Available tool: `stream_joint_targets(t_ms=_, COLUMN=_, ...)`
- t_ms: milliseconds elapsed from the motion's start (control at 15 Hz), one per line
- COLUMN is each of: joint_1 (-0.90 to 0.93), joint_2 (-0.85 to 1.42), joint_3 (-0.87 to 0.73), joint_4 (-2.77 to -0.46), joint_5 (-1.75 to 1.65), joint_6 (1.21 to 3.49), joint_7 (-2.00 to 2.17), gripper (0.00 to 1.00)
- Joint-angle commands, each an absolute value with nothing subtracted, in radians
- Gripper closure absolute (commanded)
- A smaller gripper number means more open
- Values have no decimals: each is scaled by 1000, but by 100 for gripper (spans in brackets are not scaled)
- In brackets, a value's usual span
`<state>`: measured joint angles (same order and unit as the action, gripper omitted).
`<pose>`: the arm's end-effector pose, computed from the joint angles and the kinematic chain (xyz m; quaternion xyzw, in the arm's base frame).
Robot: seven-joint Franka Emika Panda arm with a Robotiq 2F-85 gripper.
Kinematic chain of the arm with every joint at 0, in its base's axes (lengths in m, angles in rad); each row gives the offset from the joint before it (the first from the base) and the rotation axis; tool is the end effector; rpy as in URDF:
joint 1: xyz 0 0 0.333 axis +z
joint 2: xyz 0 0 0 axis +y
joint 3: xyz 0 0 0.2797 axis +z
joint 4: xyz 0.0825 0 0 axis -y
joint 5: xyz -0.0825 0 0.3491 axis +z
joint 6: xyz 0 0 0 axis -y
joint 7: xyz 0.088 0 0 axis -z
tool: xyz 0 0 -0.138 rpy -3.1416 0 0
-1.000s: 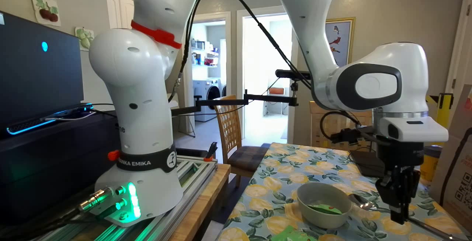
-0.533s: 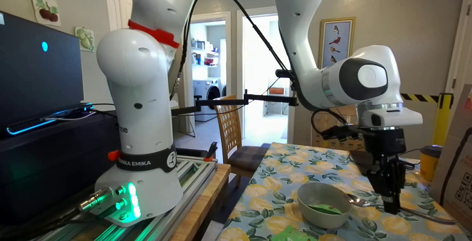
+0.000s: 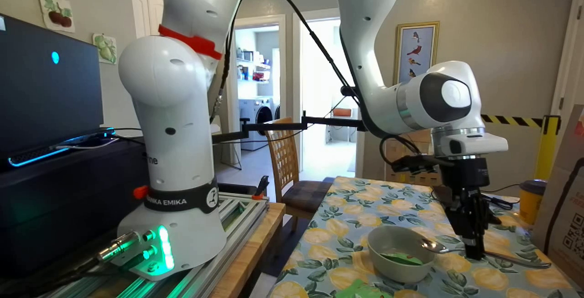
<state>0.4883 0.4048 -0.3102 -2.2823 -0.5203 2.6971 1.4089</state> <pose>0.4958 0.0892 0.1507 0.9196 -0.3533 0.1234 0.1195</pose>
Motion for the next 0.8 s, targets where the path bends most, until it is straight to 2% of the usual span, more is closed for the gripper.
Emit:
stream_joint_targets(t_ms=0, joint_1=446, joint_2=400, joint_3=-272, joint_4=-2278, joint_5=-548, joint_6=2688, joint_7=1426, gripper=86)
stream_joint_targets(t_ms=67, joint_1=444, joint_2=400, joint_3=-271, joint_4=-2278, joint_5=-548, joint_6=2688, joint_7=1426, gripper=96)
stream_joint_targets(t_ms=733, joint_1=465, joint_2=405, joint_3=-270, joint_4=-2278, joint_5=-787, joint_6=2684, joint_7=1670, gripper=96)
